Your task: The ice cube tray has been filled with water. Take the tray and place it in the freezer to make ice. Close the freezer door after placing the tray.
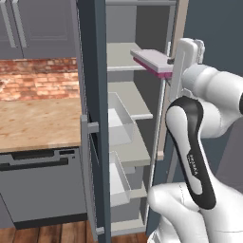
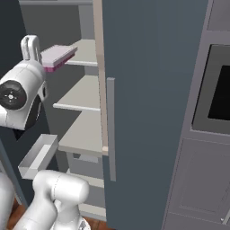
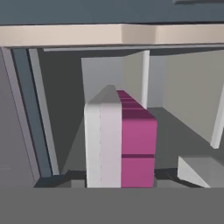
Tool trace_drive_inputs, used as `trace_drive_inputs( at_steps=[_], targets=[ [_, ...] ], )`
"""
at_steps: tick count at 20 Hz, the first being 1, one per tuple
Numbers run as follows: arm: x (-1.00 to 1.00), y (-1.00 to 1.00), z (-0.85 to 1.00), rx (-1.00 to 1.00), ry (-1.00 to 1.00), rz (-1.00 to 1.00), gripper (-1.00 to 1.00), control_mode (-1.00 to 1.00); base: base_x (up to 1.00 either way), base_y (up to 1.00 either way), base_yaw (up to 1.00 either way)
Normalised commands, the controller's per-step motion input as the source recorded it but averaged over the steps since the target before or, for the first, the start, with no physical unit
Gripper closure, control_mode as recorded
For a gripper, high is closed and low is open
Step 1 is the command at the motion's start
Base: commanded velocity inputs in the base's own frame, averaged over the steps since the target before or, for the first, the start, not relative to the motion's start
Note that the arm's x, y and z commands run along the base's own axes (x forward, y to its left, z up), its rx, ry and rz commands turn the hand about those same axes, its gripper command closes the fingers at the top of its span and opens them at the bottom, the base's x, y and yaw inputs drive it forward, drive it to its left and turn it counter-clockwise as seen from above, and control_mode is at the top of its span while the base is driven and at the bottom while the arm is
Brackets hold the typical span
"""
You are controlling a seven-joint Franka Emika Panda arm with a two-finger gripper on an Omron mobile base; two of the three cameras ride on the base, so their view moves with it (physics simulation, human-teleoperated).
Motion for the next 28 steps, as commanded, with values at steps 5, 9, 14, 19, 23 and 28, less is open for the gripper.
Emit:
trace_drive_inputs(
  at_steps=[5,9,14,19,23,28],
  targets=[
    [0.33,0.08,0.0,0.0,0.0,-0.01,1.0,-1.0,0.0,0.0,0.0],
    [0.34,0.08,0.0,0.0,0.03,-0.03,1.0,-1.0,0.0,0.0,0.0],
    [0.32,0.05,0.0,0.0,0.05,-0.02,1.0,-1.0,0.0,0.0,0.0],
    [0.29,0.0,0.0,0.0,0.06,0.0,1.0,-1.0,0.0,0.0,0.0],
    [0.35,0.0,-0.01,0.0,0.07,0.0,1.0,-1.0,0.0,0.0,0.0],
    [0.37,0.0,-0.06,0.0,0.07,0.0,1.0,-1.0,0.0,0.0,0.0]
  ],
)
